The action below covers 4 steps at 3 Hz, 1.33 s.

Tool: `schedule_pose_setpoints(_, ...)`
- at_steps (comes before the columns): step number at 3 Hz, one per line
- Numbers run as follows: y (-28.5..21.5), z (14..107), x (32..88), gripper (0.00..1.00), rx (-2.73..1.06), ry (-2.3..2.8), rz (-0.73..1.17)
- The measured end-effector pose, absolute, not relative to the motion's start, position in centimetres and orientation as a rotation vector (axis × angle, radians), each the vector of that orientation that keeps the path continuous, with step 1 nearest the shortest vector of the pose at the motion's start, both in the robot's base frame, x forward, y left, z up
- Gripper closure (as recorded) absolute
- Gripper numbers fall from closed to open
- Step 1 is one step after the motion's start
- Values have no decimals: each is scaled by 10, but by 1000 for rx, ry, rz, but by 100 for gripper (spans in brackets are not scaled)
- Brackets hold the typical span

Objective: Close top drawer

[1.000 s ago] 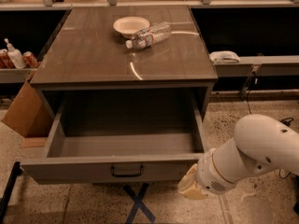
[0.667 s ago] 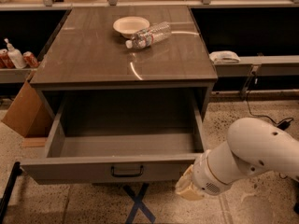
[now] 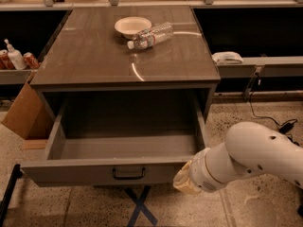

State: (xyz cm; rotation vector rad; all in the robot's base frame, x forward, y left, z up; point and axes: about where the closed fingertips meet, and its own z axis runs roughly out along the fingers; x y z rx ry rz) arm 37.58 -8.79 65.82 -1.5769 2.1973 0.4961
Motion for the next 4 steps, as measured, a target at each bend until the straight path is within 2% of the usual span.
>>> schedule_pose_setpoints(4, -74, 643, 441, 100, -1527, 2170, 471)
